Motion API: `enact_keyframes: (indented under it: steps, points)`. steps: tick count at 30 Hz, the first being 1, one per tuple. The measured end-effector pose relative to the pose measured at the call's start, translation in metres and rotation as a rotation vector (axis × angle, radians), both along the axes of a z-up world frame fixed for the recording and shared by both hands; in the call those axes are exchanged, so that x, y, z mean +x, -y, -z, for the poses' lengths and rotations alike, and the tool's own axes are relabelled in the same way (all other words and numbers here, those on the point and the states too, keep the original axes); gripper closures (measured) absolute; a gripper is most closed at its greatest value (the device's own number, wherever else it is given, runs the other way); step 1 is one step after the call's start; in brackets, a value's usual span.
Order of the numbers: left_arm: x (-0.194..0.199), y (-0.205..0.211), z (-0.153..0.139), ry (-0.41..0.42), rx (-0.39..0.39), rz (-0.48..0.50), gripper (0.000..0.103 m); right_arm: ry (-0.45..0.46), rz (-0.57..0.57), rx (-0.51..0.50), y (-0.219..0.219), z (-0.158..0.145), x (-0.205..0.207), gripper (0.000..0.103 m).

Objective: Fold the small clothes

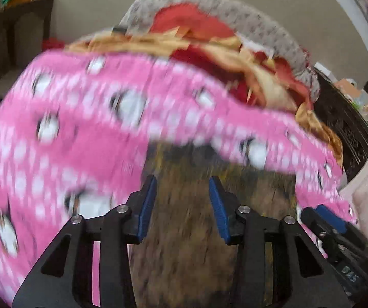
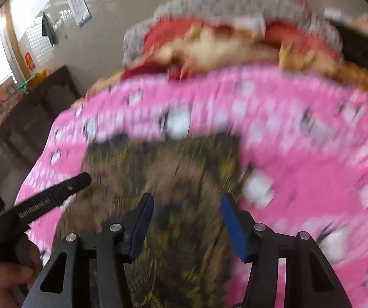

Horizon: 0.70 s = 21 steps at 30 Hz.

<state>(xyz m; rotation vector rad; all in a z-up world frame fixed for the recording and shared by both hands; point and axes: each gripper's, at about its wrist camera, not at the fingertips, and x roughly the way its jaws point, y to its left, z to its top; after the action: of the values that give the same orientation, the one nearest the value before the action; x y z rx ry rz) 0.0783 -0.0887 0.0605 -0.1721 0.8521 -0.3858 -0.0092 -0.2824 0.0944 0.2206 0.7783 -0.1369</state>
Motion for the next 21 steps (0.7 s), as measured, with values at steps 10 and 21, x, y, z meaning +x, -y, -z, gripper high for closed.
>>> enact_keyframes:
  steps: [10, 21]
  points:
    - [0.042, 0.019, 0.041, -0.126, 0.064, 0.001, 0.048, -0.176, -0.02, -0.023, -0.005, 0.057, 0.063, 0.044]
    - [-0.114, -0.048, -0.019, 0.017, 0.025, 0.196, 0.048, -0.01, -0.314, -0.034, -0.008, -0.024, -0.083, 0.044]
